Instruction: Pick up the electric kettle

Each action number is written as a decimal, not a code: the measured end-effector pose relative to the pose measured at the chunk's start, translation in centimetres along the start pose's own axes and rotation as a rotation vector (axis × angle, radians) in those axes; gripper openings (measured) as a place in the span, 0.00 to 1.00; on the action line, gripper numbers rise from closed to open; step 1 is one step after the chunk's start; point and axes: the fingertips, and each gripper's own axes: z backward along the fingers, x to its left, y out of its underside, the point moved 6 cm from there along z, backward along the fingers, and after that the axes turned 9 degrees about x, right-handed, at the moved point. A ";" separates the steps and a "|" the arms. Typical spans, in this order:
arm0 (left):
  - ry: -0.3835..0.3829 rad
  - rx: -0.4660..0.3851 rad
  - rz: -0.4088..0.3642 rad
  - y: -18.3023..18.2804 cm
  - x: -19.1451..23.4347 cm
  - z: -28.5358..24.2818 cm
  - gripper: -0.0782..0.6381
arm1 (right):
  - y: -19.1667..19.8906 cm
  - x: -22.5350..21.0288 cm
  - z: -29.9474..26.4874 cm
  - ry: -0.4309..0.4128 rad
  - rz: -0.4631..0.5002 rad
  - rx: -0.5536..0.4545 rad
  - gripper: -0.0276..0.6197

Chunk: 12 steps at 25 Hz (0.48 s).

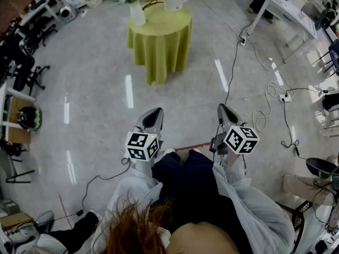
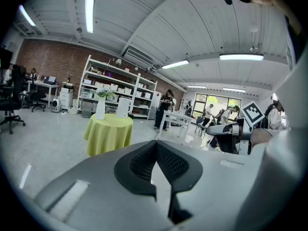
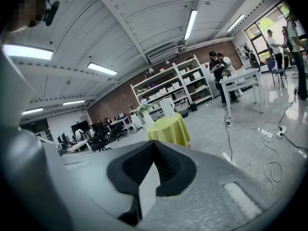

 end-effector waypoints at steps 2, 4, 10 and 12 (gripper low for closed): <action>0.015 -0.033 0.012 -0.9 -1.3 -0.2 0.13 | -1.6 -0.2 0.6 -0.017 0.039 -0.039 0.05; 0.018 -0.060 0.036 -1.2 -2.3 -0.4 0.14 | -2.6 -0.6 1.0 -0.028 0.061 -0.050 0.05; -0.030 -0.091 0.061 -1.7 -3.6 -1.7 0.13 | -3.8 -2.6 0.8 -0.042 0.065 -0.025 0.05; -0.048 -0.093 0.040 -1.8 -4.1 -2.3 0.13 | -4.0 -3.2 0.8 -0.047 0.079 -0.022 0.05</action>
